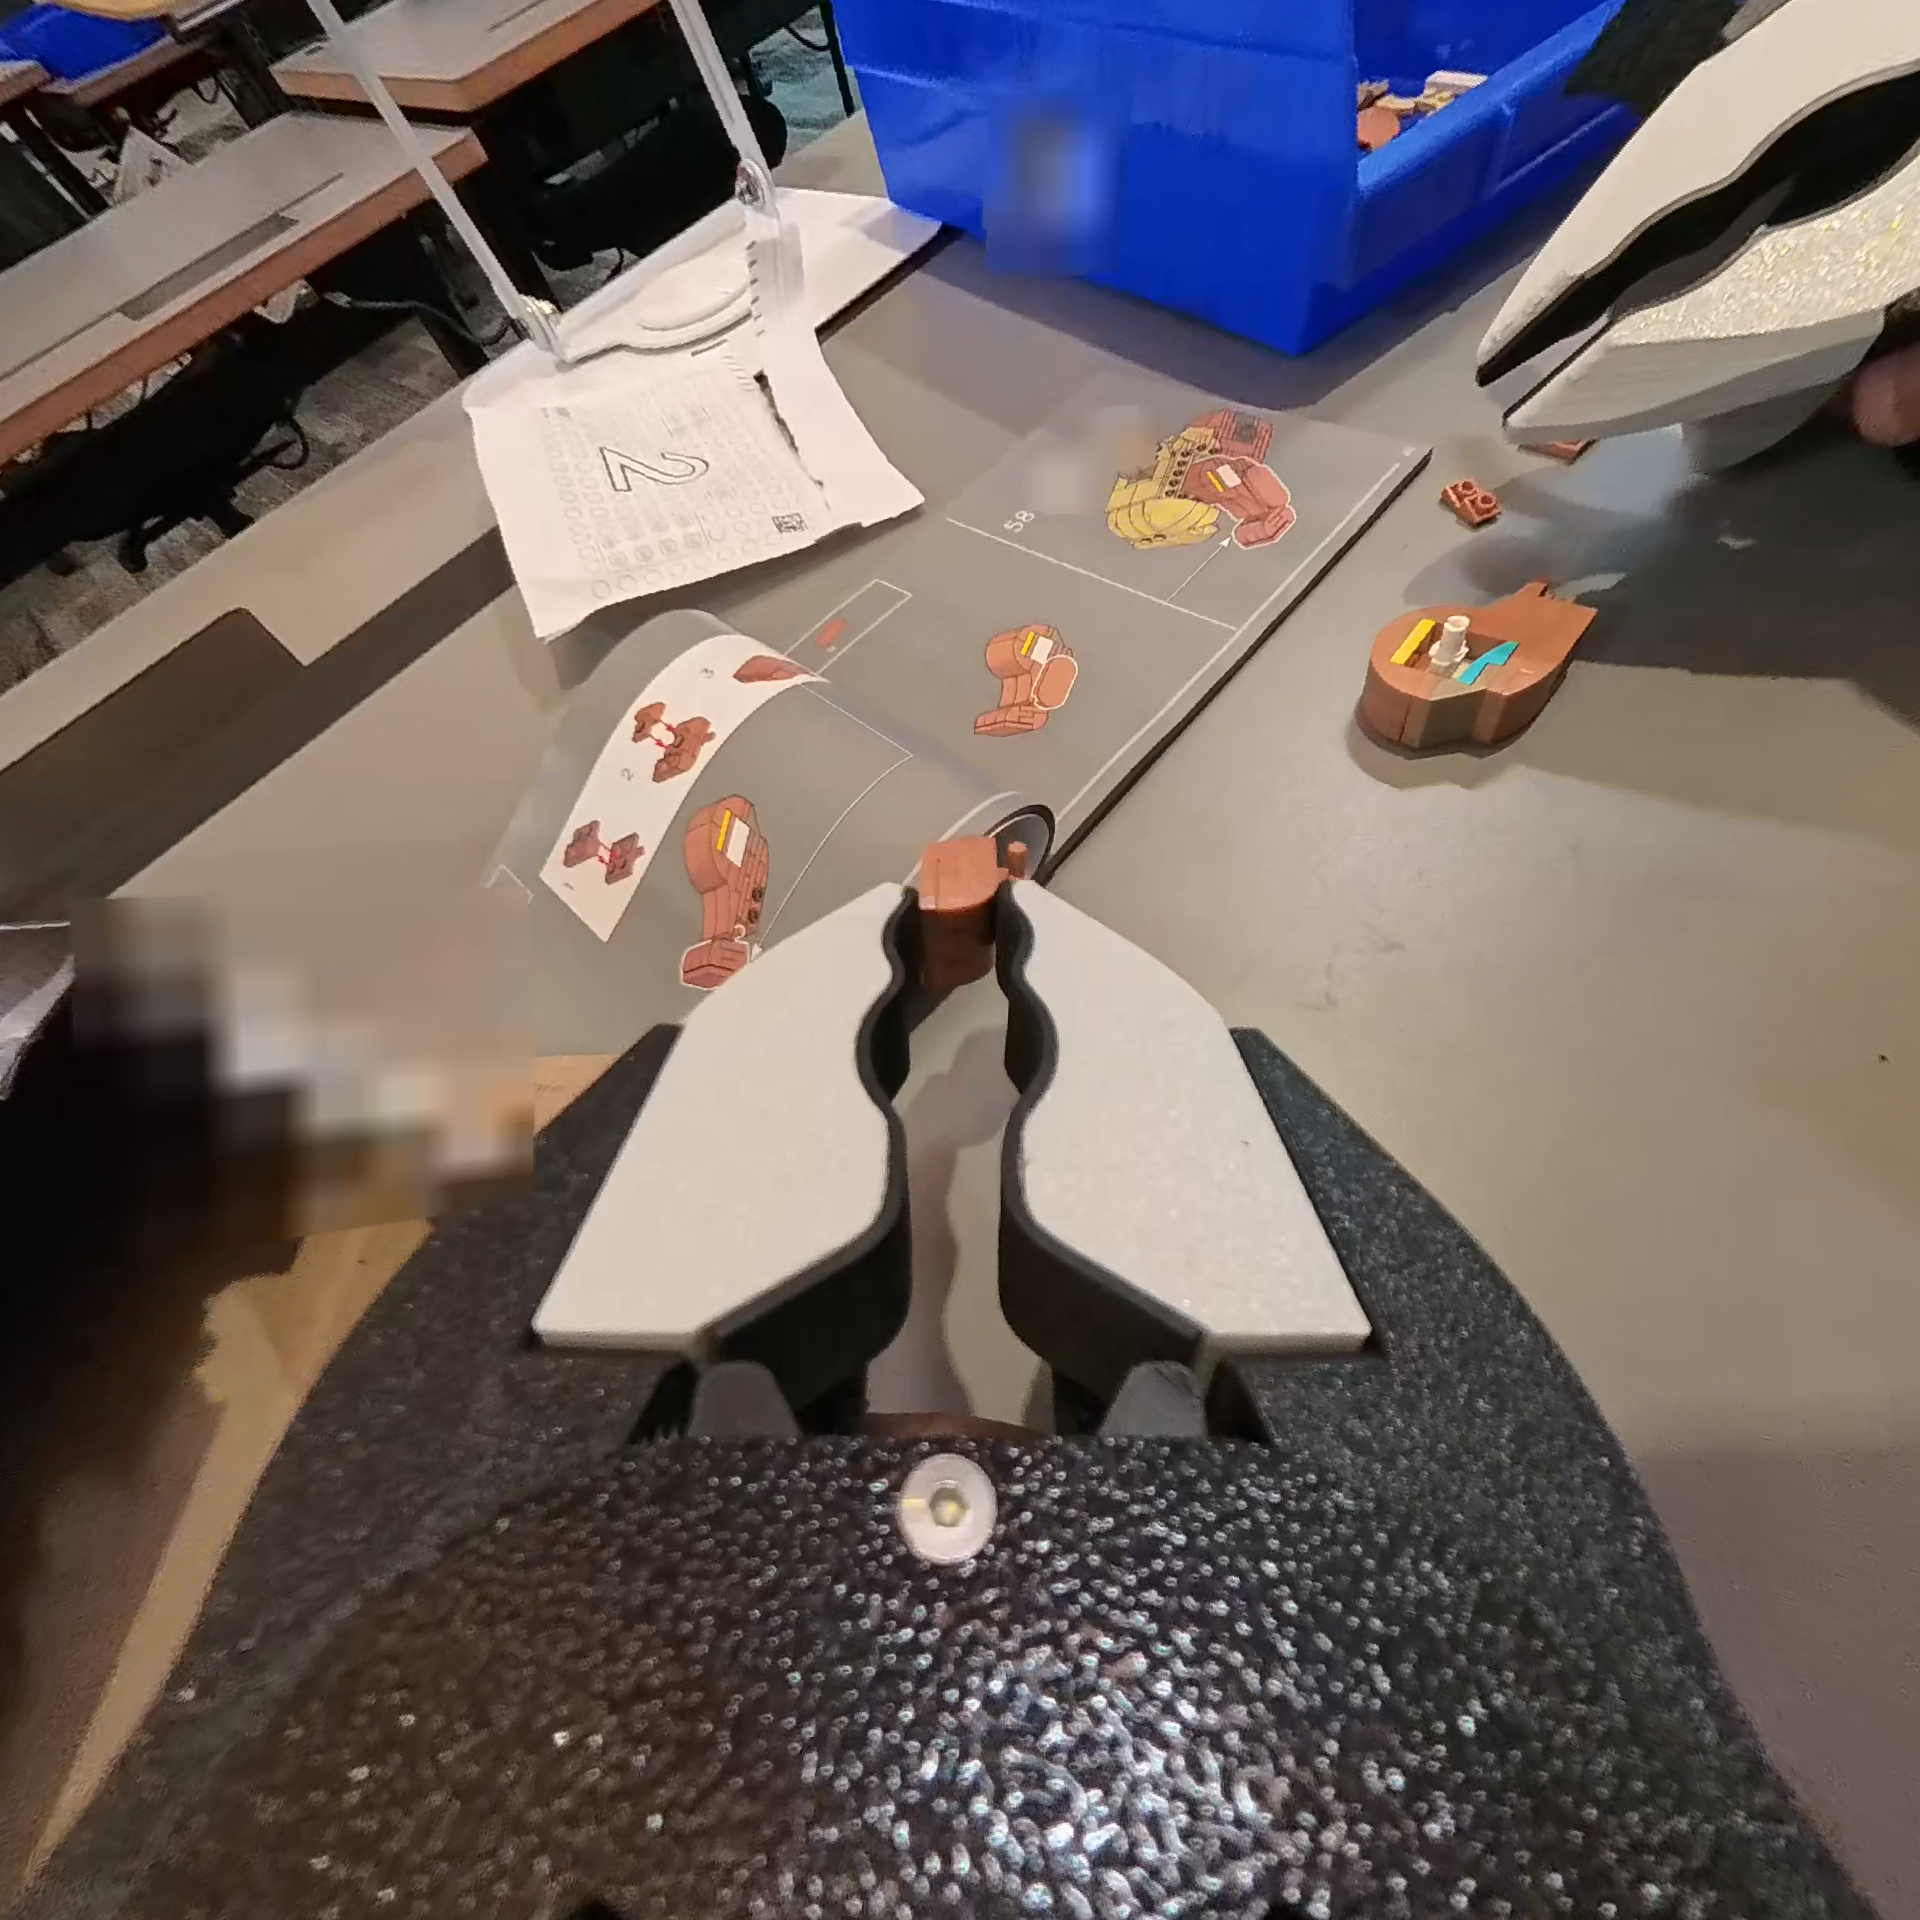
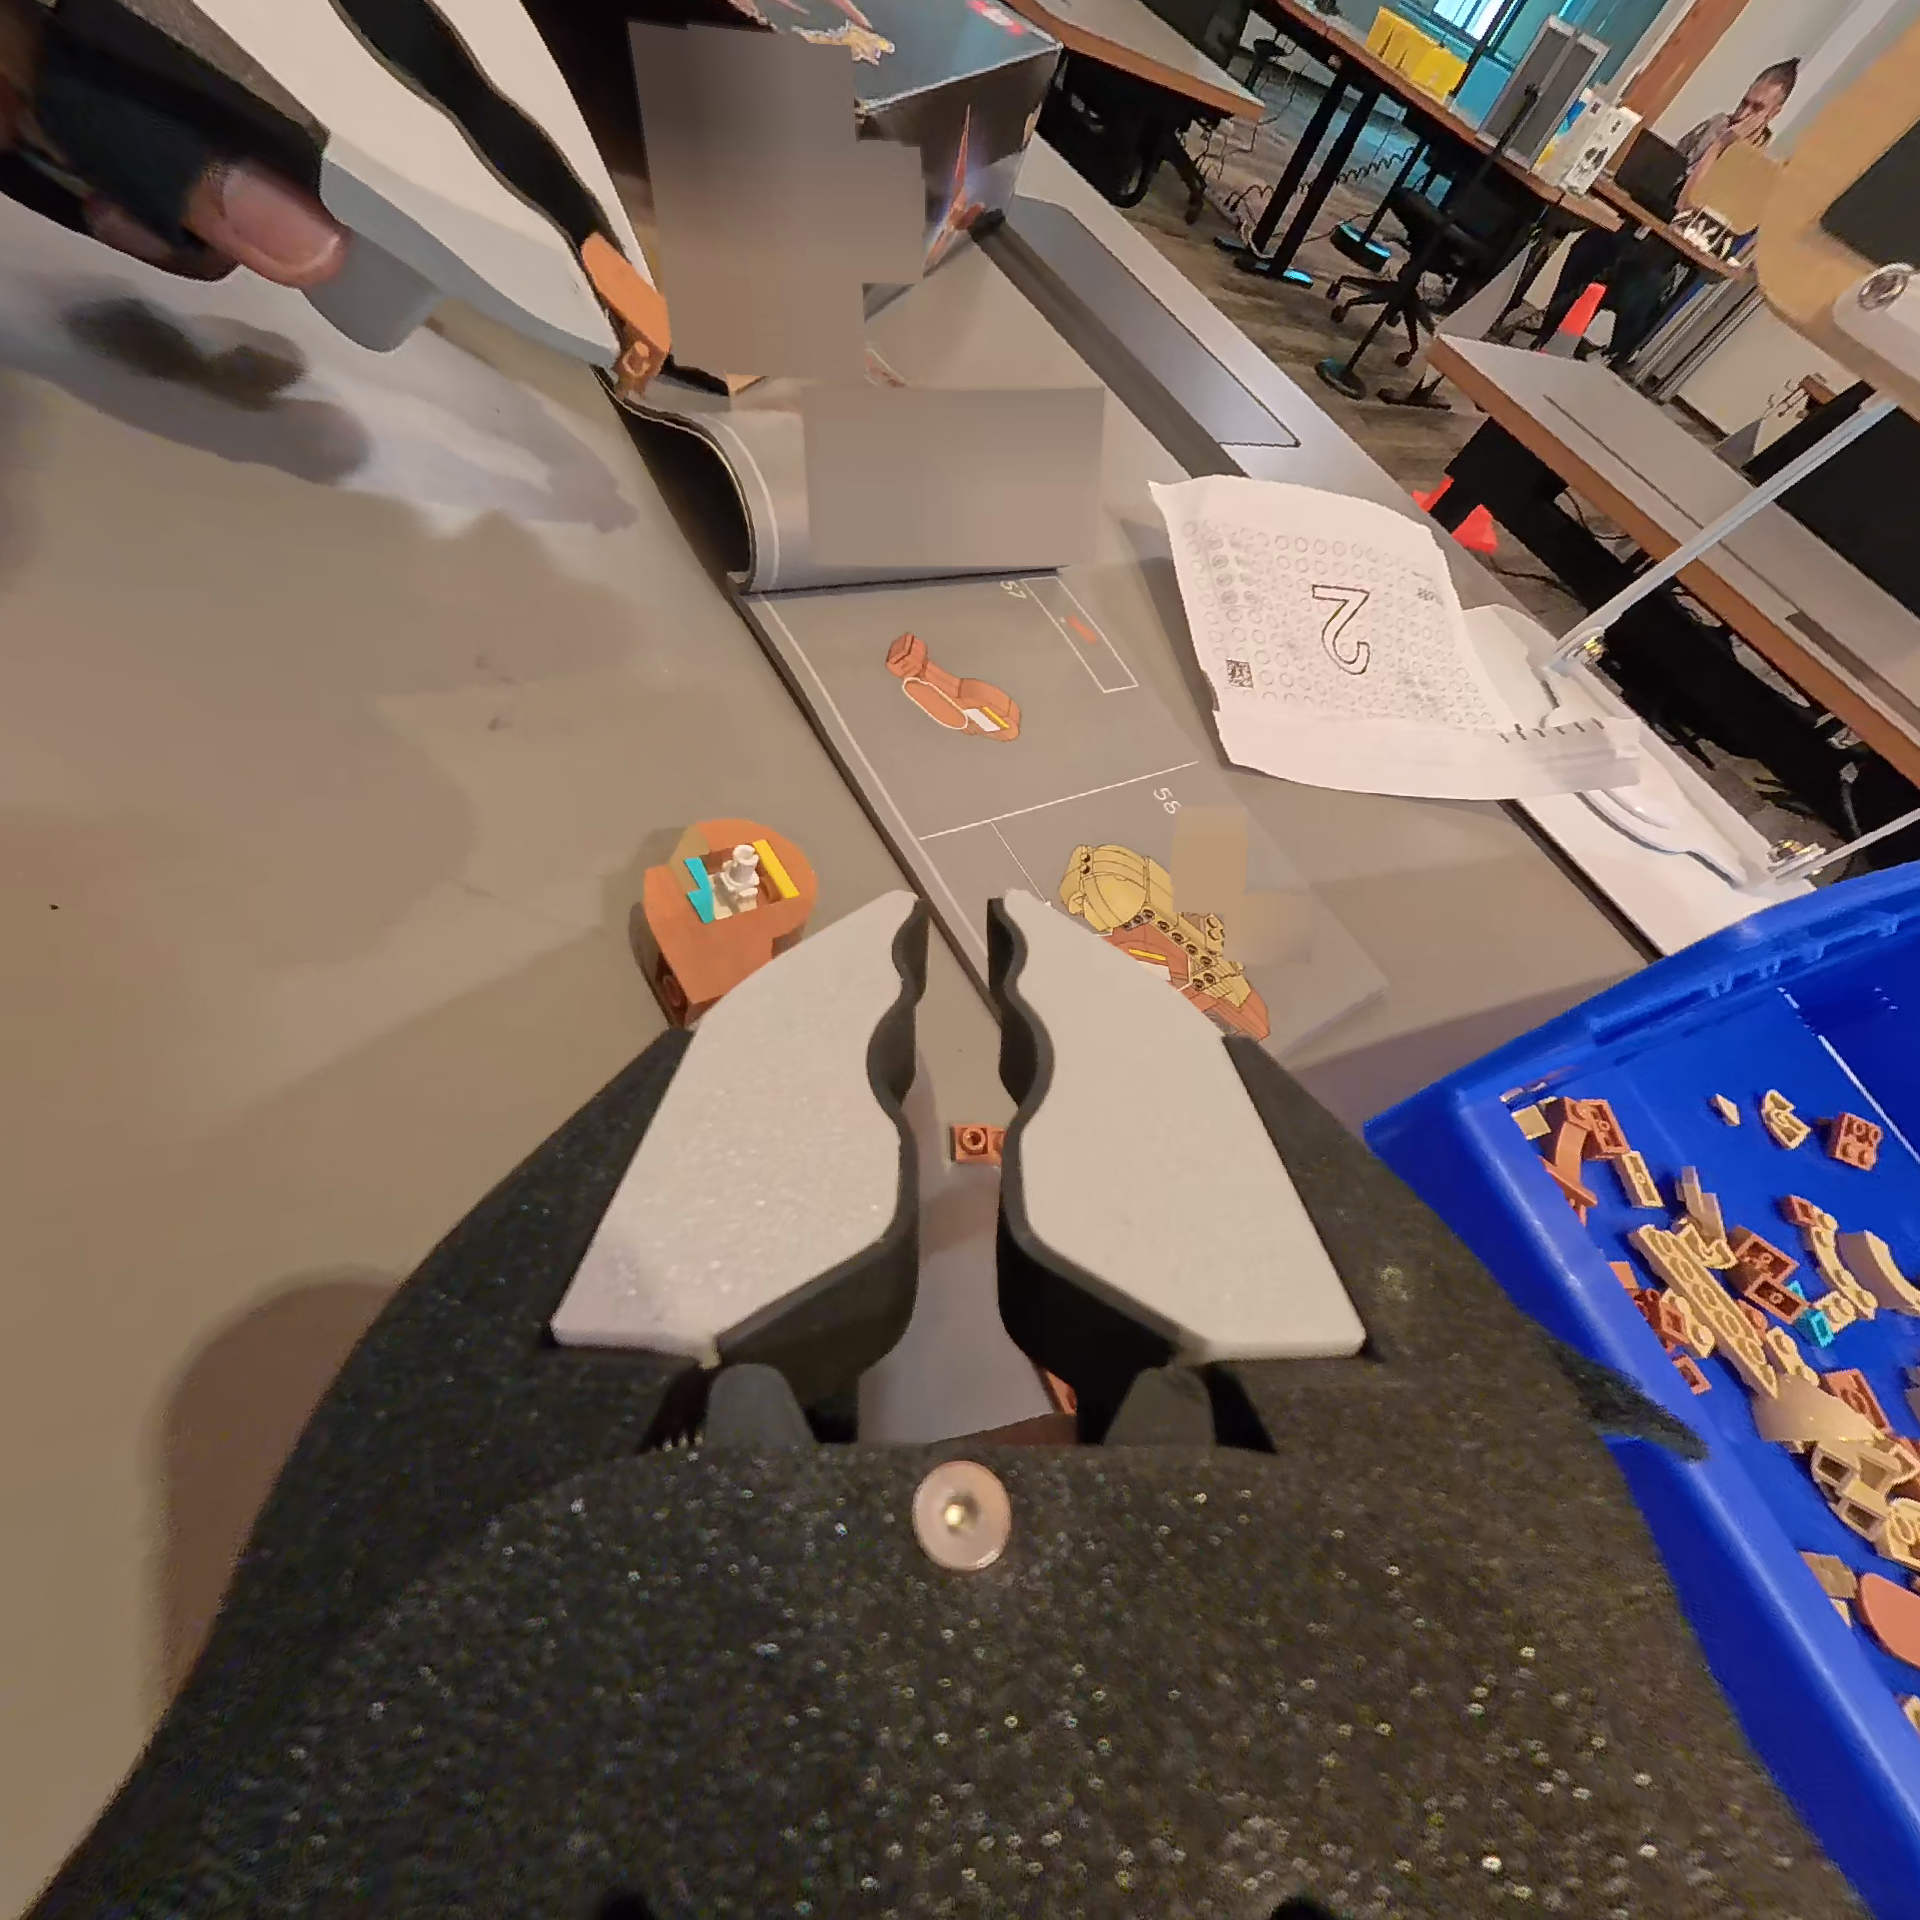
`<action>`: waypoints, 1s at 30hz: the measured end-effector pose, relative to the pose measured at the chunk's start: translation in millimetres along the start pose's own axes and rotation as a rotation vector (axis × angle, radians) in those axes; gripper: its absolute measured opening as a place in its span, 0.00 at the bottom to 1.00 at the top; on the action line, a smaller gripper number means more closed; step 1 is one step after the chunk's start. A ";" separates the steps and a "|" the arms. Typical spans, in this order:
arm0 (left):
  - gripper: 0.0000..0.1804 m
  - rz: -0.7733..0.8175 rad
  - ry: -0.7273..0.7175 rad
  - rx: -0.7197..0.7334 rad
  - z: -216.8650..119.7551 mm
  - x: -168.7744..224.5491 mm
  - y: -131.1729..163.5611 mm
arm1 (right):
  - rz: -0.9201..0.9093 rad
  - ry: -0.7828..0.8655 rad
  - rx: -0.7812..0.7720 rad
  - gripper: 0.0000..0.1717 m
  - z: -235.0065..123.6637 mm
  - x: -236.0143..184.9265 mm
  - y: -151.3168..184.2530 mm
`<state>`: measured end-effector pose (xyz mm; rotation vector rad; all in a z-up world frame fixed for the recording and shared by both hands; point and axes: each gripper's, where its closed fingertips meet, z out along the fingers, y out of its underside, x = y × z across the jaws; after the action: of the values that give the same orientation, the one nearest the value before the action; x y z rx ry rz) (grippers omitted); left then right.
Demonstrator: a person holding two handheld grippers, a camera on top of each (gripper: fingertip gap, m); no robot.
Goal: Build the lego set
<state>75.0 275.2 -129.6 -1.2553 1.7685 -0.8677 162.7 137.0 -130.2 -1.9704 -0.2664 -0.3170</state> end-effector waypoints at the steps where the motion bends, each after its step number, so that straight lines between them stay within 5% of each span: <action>1: 0.07 0.001 0.001 -0.002 0.2 0.3 0.3 | -0.001 0.000 0.000 0.06 0.0 -0.1 0.1; 20: 0.07 -0.050 0.018 -0.041 2.5 1.4 7.3 | -0.017 0.003 0.004 0.06 -0.1 -1.6 -0.1; 30: 0.07 -0.292 0.120 -0.019 9.3 22.4 -10.3 | -0.205 0.085 0.107 0.09 -7.9 2.9 -23.4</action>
<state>83.0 250.1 -129.7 -1.5270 1.7136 -1.1130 156.9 139.4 -106.1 -1.8222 -0.4225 -0.5074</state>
